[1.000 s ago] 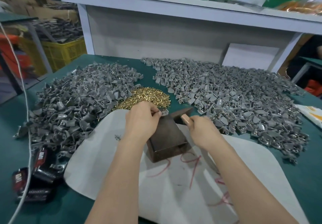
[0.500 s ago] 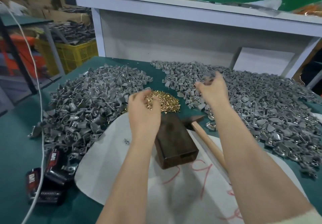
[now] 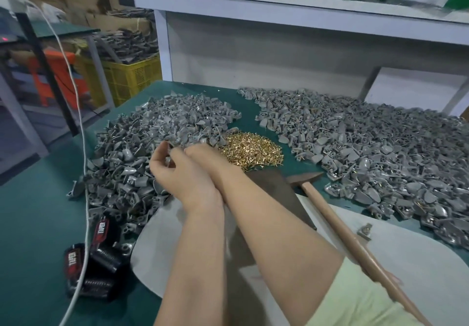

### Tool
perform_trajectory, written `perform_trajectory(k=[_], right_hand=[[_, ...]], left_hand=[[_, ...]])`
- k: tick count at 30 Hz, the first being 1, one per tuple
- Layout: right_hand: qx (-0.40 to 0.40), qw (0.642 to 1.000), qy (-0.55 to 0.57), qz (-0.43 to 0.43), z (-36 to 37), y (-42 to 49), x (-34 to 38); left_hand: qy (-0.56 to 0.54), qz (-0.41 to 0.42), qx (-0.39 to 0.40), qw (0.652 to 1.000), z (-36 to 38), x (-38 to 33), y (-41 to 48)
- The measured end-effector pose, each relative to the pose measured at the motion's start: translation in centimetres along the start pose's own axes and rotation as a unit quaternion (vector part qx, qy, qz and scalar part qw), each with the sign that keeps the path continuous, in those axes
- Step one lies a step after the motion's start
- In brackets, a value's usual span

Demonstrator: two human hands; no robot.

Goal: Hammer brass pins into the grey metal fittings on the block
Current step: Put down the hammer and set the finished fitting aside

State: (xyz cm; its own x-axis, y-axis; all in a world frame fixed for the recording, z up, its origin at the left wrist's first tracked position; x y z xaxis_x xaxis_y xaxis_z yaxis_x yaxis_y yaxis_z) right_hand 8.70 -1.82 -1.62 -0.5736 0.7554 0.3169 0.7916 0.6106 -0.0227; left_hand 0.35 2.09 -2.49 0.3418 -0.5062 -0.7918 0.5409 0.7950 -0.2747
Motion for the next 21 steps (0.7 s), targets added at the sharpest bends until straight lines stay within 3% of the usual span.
perform_trajectory(k=[5, 9, 13, 21], right_hand=[[-0.065, 0.996, 0.057, 0.016, -1.3, -0.3, -0.9], [-0.172, 0.975, 0.136, 0.036, -6.4, -2.9, -2.9], [-0.219, 0.949, 0.218, 0.059, -9.4, -8.1, -6.0], [-0.272, 0.874, 0.391, 0.098, -9.6, -15.4, -9.3]], left_hand=[[0.007, -0.001, 0.016, 1.000, 0.4, 0.3, -0.3], [0.070, -0.015, 0.134, 0.988, 2.5, 1.3, -1.2], [0.148, -0.004, 0.315, 0.937, 5.6, 2.1, -4.0], [0.280, 0.040, 0.491, 0.824, 7.5, 3.6, -8.1]])
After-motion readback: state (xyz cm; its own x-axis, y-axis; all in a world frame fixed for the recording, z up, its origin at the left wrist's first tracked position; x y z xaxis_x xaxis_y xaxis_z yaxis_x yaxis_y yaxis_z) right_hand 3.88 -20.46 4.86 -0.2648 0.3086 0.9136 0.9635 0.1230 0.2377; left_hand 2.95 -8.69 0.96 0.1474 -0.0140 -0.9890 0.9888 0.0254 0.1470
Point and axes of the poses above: each hand's wrist, its own y-axis towards the middle knuckle, its own z-axis out of the palm, x = y × z, the point moved 8 cm from there along y, towards the middle knuckle, and after that the axes turned 5 degrees about -z, right-handed, at the moved point
